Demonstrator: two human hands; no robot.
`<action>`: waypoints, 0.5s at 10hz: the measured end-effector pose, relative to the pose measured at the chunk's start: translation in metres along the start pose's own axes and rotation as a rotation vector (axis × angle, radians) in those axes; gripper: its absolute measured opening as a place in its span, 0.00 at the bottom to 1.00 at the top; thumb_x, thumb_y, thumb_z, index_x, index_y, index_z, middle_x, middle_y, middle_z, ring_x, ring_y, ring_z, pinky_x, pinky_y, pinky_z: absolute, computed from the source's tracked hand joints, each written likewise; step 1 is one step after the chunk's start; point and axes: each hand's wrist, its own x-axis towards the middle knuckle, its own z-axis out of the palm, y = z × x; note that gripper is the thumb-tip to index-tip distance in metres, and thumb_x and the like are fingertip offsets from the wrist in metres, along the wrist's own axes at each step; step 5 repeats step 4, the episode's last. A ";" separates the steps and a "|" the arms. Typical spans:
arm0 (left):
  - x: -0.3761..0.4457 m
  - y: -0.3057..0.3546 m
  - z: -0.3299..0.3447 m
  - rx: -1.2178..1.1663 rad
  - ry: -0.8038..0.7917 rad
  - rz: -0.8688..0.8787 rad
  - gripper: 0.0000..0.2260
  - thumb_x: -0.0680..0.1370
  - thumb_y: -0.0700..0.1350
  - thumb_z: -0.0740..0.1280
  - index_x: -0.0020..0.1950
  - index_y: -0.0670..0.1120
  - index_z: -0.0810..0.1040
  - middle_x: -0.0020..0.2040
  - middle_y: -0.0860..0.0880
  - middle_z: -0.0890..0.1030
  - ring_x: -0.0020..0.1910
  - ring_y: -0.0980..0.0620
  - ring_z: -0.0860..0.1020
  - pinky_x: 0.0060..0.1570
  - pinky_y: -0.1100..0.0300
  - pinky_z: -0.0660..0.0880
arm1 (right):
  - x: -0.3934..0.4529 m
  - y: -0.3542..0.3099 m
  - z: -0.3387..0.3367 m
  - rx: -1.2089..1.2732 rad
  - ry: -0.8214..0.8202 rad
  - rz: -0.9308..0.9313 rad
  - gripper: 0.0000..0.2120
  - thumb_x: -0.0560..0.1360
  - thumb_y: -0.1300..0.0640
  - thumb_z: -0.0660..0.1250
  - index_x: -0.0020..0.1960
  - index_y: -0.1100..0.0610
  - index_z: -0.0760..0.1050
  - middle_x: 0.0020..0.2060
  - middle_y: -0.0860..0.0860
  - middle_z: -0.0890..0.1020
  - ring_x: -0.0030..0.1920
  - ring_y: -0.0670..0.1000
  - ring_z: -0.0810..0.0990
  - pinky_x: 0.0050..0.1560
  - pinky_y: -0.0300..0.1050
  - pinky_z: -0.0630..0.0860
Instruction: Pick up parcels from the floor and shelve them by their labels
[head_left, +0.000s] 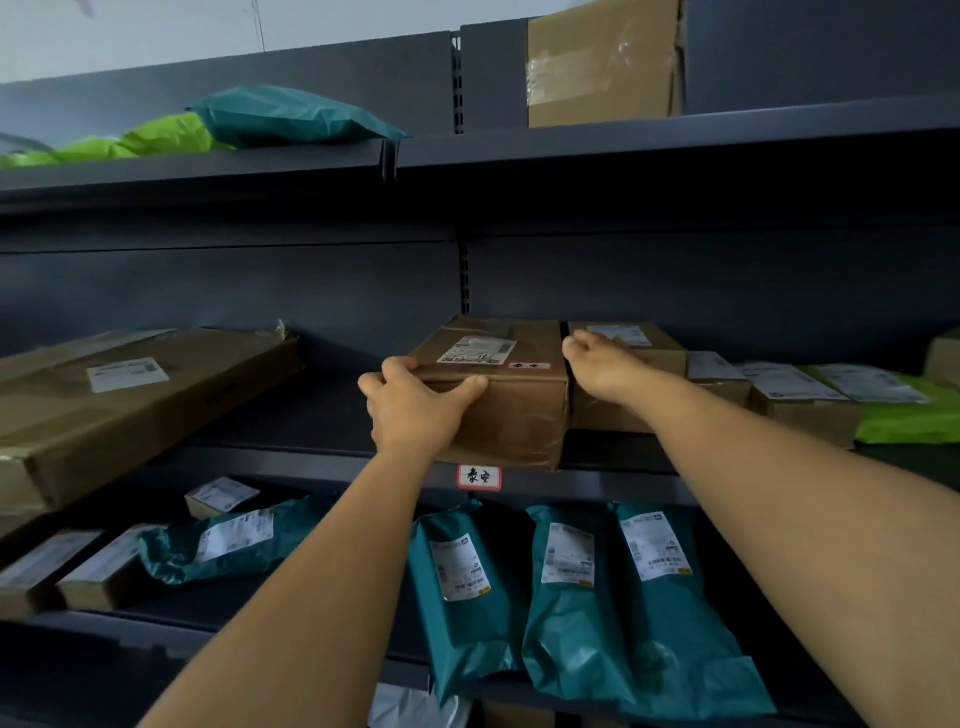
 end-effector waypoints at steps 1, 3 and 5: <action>0.000 0.002 -0.006 -0.006 -0.016 -0.017 0.42 0.67 0.63 0.76 0.75 0.49 0.64 0.74 0.44 0.60 0.70 0.40 0.70 0.71 0.41 0.68 | -0.004 0.003 0.000 0.101 0.012 -0.013 0.28 0.83 0.42 0.44 0.80 0.51 0.50 0.81 0.50 0.51 0.80 0.54 0.47 0.77 0.56 0.47; -0.020 0.024 -0.004 -0.069 0.056 0.062 0.42 0.72 0.66 0.70 0.80 0.51 0.59 0.80 0.45 0.57 0.77 0.41 0.62 0.75 0.39 0.61 | -0.034 0.003 -0.016 0.346 0.169 -0.095 0.29 0.83 0.42 0.47 0.78 0.55 0.58 0.75 0.55 0.66 0.74 0.57 0.64 0.71 0.50 0.62; -0.035 0.043 0.006 -0.128 0.105 0.070 0.39 0.75 0.65 0.67 0.80 0.48 0.61 0.80 0.45 0.59 0.77 0.41 0.62 0.75 0.40 0.62 | -0.058 0.007 -0.032 0.472 0.260 -0.135 0.25 0.83 0.43 0.48 0.68 0.59 0.69 0.51 0.51 0.76 0.56 0.54 0.74 0.51 0.45 0.66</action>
